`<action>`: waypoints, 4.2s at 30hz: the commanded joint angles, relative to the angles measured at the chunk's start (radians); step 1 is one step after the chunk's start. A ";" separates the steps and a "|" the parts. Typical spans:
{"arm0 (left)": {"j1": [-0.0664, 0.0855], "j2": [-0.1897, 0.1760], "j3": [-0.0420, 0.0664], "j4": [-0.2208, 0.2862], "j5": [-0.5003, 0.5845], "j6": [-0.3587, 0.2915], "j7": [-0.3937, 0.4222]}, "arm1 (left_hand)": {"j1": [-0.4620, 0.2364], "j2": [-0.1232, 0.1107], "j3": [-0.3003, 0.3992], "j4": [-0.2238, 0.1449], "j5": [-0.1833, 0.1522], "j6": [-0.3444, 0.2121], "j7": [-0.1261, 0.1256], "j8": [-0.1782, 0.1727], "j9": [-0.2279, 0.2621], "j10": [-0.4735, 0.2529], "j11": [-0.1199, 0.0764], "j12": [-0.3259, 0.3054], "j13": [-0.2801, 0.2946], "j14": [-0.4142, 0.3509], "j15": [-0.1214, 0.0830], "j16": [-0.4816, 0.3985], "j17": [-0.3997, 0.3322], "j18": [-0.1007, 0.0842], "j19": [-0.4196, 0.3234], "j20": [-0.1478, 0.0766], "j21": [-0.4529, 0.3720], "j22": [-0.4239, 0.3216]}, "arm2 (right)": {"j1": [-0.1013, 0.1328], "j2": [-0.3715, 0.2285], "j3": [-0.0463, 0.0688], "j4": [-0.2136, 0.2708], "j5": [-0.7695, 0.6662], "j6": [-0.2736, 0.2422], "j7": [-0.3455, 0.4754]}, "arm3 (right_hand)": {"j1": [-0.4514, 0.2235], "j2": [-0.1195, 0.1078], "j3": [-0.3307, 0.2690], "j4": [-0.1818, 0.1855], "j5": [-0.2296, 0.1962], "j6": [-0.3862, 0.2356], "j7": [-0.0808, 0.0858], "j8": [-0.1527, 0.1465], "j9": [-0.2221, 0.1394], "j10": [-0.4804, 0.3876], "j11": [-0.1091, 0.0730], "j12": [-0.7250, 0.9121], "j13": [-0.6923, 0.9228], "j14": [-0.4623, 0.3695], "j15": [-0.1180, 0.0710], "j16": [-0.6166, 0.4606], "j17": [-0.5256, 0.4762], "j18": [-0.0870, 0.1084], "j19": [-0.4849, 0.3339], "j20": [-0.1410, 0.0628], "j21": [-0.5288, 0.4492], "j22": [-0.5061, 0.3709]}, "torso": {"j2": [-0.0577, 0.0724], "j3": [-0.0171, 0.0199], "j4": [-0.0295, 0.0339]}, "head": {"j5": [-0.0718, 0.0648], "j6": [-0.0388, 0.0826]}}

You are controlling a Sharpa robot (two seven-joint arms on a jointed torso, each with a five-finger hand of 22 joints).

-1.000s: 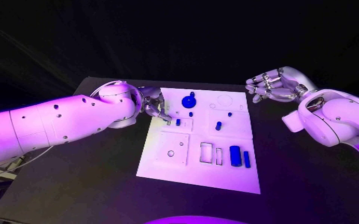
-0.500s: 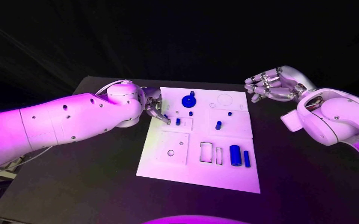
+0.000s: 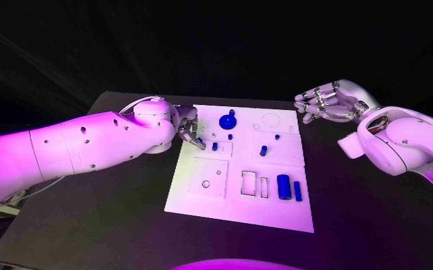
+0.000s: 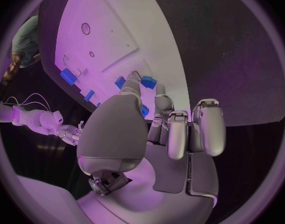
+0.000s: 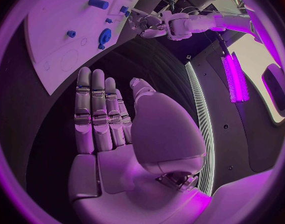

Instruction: Assemble the parts on the task board

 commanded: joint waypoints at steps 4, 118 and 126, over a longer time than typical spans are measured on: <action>0.001 0.006 0.000 -0.004 -0.010 0.004 0.007 | 0.003 -0.004 -0.018 0.003 0.000 -0.015 -0.003 0.005 0.004 -0.011 0.001 -0.006 -0.014 0.091 -0.006 0.000 0.225 -0.010 0.003 -0.001 0.004 -0.002 | -0.001 0.001 0.000 -0.001 -0.001 0.009 0.002 | 0.000 0.009 0.004 -0.002 0.004 -0.002 0.003 -0.003 0.001 -0.002 0.005 0.000 0.001 0.002 0.001 -0.001 -0.002 0.007 0.004 0.004 -0.006 -0.001 | 0.000 0.0011 -0.0006 | -0.001 0.000; -0.001 0.027 -0.004 -0.059 0.128 0.066 0.047 | 0.105 0.090 0.324 0.002 0.004 -0.060 0.047 -0.159 -0.113 -0.176 0.042 -0.143 -0.164 0.076 0.028 -0.030 0.196 -0.004 -0.022 0.030 -0.011 -0.018 | -0.008 0.002 -0.001 -0.007 -0.001 0.023 -0.004 | -0.007 0.010 0.003 0.000 0.008 -0.002 0.003 -0.003 0.002 -0.002 0.006 0.001 0.002 0.002 0.002 -0.001 -0.002 0.007 0.005 0.004 -0.007 -0.004 | -0.001 0.0007 -0.0002 | -0.010 0.002; -0.001 0.026 -0.004 -0.060 0.130 0.061 0.045 | 0.090 0.078 0.353 0.001 0.003 -0.063 0.055 -0.173 -0.126 -0.178 0.049 -0.139 -0.163 0.077 0.034 -0.030 0.196 -0.004 -0.022 0.035 -0.010 -0.018 | -0.009 0.002 -0.001 -0.008 -0.001 0.024 -0.004 | -0.007 0.010 0.003 0.000 0.008 -0.002 0.003 -0.003 0.002 -0.002 0.006 0.001 0.002 0.002 0.002 -0.001 -0.002 0.007 0.005 0.004 -0.007 -0.004 | -0.001 0.0006 -0.0004 | -0.009 0.004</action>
